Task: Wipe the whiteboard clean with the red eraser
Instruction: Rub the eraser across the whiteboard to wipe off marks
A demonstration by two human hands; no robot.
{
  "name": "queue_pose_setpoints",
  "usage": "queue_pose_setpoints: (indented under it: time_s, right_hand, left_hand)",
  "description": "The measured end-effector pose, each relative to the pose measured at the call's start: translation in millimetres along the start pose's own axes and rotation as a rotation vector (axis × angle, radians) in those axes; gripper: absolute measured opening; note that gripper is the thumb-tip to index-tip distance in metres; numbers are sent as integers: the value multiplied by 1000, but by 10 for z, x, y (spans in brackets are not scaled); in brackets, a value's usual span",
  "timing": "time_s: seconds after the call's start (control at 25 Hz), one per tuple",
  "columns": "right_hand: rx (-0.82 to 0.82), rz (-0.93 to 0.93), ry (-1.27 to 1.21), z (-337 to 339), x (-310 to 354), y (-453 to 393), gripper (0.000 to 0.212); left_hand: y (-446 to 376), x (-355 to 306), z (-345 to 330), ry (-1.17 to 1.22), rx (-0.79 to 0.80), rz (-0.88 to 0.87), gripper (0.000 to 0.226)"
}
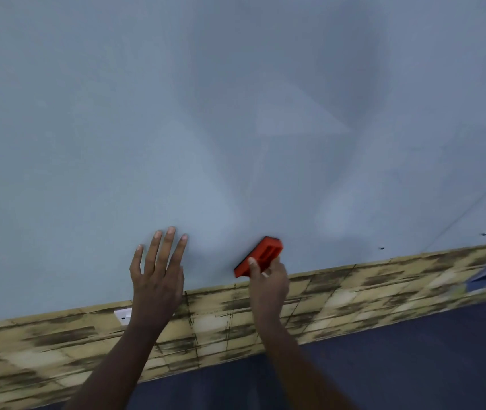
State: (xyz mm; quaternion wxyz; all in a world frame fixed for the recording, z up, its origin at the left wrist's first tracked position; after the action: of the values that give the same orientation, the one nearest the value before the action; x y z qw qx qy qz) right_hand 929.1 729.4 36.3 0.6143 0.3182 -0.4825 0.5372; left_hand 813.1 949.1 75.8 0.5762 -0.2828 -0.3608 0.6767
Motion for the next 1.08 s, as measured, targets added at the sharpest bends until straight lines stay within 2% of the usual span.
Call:
queue_pose_setpoints:
  time_s: [0.08,0.2,0.36,0.44,0.6,0.72,0.92,1.08]
  right_hand:
    - [57,29,31,-220,-35,245,51]
    - [65,46,-11,-166,15,240,51]
    - [-36,221,52,145,372,-2,46]
    - [-97,216,-38,318,474,-181,48]
    - [-237,89,-148,811,267,-797,43]
    - [-276,-109,-300,1098,-221,-1212,34]
    - [-152,-439,-483,1183,-972,-1438,34]
    - [-17,-496,-620,1236,-1129,-1478,42]
  left_hand:
    - [70,-55,-14,22,53,14,71]
    - [40,-136,-17,24,66,45,70]
    - [-214,-342,-14,39,33,-15,67]
    - [-324,-425,-30,64,12,-16,64]
    - [-292,-465,-108,93,9,64,62]
    - [-198,-506,-178,79,9,92,61]
    - [-304,-1009,-358,57,23,43,58]
    - [-341,-1280,-418,93,29,170,55]
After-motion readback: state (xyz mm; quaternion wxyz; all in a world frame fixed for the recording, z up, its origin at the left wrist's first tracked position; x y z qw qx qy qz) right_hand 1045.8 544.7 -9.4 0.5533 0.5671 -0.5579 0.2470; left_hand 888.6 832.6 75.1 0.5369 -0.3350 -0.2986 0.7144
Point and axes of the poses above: each hand's wrist, its own y-axis away from the middle knuckle, its own z-axis out of the back of the hand, x = y × z, the point moved 5 cm from there along -y, towards the middle knuckle, and after that the axes turned 4 degrees about -x, right-handed, at the moved point
